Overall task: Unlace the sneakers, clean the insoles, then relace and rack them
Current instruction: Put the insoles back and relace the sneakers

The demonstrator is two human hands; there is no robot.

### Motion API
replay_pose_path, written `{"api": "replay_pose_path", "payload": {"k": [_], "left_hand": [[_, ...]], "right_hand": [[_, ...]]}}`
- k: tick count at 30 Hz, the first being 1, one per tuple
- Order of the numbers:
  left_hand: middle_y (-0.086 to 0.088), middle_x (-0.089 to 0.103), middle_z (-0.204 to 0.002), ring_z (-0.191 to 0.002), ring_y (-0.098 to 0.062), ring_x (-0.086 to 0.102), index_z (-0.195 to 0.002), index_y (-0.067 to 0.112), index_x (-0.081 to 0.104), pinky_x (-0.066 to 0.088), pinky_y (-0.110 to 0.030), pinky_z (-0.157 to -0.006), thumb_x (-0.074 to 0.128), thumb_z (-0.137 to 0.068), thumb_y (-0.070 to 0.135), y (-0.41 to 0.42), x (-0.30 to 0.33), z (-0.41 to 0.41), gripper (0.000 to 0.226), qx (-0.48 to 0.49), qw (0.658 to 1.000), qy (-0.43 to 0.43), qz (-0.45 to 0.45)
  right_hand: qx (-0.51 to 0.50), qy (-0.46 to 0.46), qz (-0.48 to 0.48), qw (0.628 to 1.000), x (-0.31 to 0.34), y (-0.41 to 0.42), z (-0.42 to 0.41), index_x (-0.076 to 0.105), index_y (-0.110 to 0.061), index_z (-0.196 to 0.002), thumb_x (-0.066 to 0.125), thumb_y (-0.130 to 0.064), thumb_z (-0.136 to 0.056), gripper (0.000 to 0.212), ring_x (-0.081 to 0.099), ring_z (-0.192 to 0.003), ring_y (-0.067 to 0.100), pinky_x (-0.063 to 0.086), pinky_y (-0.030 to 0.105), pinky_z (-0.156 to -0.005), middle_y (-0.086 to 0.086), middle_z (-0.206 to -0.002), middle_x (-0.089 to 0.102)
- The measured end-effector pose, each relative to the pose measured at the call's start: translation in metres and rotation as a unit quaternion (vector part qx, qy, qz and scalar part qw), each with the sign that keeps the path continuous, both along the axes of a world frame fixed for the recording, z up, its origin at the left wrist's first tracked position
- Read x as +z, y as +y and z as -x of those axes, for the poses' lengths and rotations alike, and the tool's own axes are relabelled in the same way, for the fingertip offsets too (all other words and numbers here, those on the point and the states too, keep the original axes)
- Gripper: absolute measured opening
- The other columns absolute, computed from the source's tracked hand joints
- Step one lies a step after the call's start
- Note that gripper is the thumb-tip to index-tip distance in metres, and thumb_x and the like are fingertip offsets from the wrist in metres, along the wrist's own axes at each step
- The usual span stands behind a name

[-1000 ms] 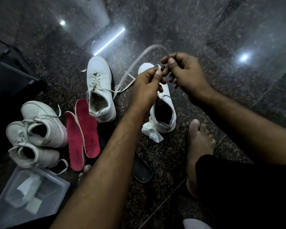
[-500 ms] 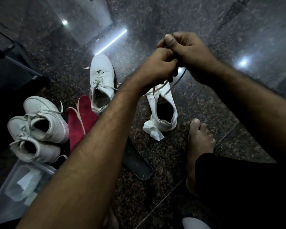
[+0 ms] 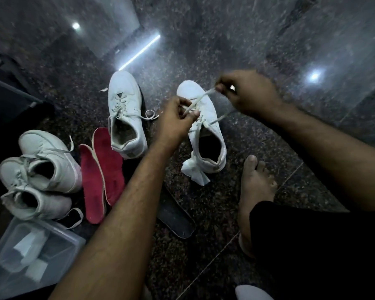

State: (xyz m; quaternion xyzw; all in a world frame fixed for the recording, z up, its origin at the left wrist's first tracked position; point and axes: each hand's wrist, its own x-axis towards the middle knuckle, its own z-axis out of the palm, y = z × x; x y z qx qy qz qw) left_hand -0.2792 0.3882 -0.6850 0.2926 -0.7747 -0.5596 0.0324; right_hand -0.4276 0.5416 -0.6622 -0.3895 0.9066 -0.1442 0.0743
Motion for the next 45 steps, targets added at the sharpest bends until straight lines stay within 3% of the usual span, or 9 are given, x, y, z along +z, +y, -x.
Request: {"api": "replay_pose_path", "payload": {"k": [4, 8, 12, 17, 24, 31, 35, 40, 45], "left_hand": [[-0.009, 0.065, -0.100, -0.092, -0.025, 0.064, -0.113, 0.012, 0.049, 0.054, -0.046, -0.090, 0.072, -0.083, 0.009, 0.001, -0.022, -0.013, 0.037, 0.009, 0.998, -0.048, 0.037], [-0.013, 0.059, -0.110, -0.093, -0.022, 0.055, -0.112, 0.007, 0.052, 0.047, -0.031, -0.085, 0.071, -0.080, 0.002, 0.008, -0.032, -0.017, 0.038, 0.010, 0.993, -0.049, 0.104], [-0.010, 0.051, -0.114, -0.093, -0.018, 0.047, -0.118, 0.005, 0.053, 0.038, -0.024, -0.082, 0.076, -0.086, 0.023, 0.018, -0.039, -0.026, 0.043, 0.073, 0.988, -0.085, 0.102], [-0.003, 0.073, -0.089, -0.086, -0.030, 0.071, -0.090, 0.031, 0.062, 0.058, -0.055, -0.081, 0.063, -0.069, 0.080, 0.023, -0.064, -0.034, 0.054, 0.139, 0.983, -0.108, -0.055], [-0.018, 0.060, -0.134, -0.114, -0.015, 0.058, -0.136, 0.001, 0.051, 0.048, -0.026, -0.102, 0.063, -0.091, -0.006, 0.048, -0.042, -0.021, 0.047, 0.016, 0.988, -0.036, -0.148], [-0.005, 0.064, -0.132, -0.120, -0.019, 0.063, -0.138, 0.015, 0.054, 0.049, -0.045, -0.106, 0.063, -0.073, 0.019, 0.054, -0.065, -0.014, 0.066, -0.024, 0.995, -0.028, -0.094], [-0.005, 0.063, -0.132, -0.115, -0.017, 0.065, -0.136, 0.008, 0.054, 0.049, -0.045, -0.106, 0.060, -0.084, 0.001, 0.051, -0.051, -0.023, 0.054, 0.017, 0.993, 0.003, -0.117], [0.002, 0.064, -0.118, -0.102, -0.013, 0.064, -0.131, 0.008, 0.059, 0.053, -0.042, -0.100, 0.056, -0.087, -0.008, 0.041, -0.046, -0.050, 0.047, 0.065, 0.996, 0.002, -0.068], [0.002, 0.073, -0.105, -0.100, -0.015, 0.070, -0.114, 0.021, 0.066, 0.055, -0.040, -0.096, 0.057, -0.077, 0.005, 0.031, -0.059, -0.089, 0.041, 0.072, 0.997, -0.035, -0.017]], "right_hand": [[0.019, -0.147, -0.135, 0.980, -0.036, 0.003, -0.018, 0.038, -0.025, -0.146, 0.057, -0.039, -0.095, 0.057, 0.053, -0.117, 0.038, 0.046, 0.043, -0.095, 0.019, -0.126, 0.056], [-0.075, -0.110, -0.007, 0.991, -0.053, 0.015, -0.043, 0.057, -0.015, -0.118, 0.062, -0.030, -0.091, 0.032, 0.057, -0.105, 0.037, 0.047, 0.041, -0.086, 0.016, -0.111, 0.058], [-0.074, -0.133, 0.012, 0.988, -0.058, 0.017, -0.063, 0.061, -0.018, -0.114, 0.061, -0.038, -0.091, 0.030, 0.060, -0.101, 0.031, 0.049, 0.041, -0.085, 0.009, -0.108, 0.061], [-0.019, -0.124, 0.000, 0.992, -0.056, 0.014, -0.080, 0.054, -0.023, -0.123, 0.057, -0.052, -0.087, 0.047, 0.061, -0.101, 0.030, 0.052, 0.044, -0.082, 0.004, -0.115, 0.055], [-0.067, -0.023, 0.068, 0.995, -0.048, 0.030, -0.063, 0.068, -0.011, -0.116, 0.061, -0.011, -0.086, 0.031, 0.062, -0.089, 0.038, 0.054, 0.041, -0.073, 0.014, -0.100, 0.062], [-0.068, -0.029, 0.001, 0.997, -0.048, 0.039, -0.061, 0.061, -0.021, -0.125, 0.060, -0.020, -0.088, 0.036, 0.061, -0.098, 0.035, 0.054, 0.042, -0.073, 0.009, -0.109, 0.057], [-0.059, 0.023, -0.018, 0.998, -0.040, 0.034, -0.069, 0.049, -0.024, -0.137, 0.061, -0.032, -0.091, 0.048, 0.056, -0.109, 0.029, 0.053, 0.042, -0.077, 0.005, -0.121, 0.052], [0.053, 0.024, 0.053, 0.997, -0.024, 0.006, -0.080, 0.065, -0.015, -0.114, 0.061, -0.024, -0.091, 0.025, 0.056, -0.100, 0.032, 0.049, 0.040, -0.077, 0.009, -0.111, 0.058], [0.201, -0.081, -0.054, 0.975, -0.040, -0.022, -0.124, 0.059, -0.022, -0.117, 0.056, -0.020, -0.092, 0.026, 0.061, -0.096, 0.027, 0.046, 0.038, -0.068, 0.006, -0.105, 0.054]]}}
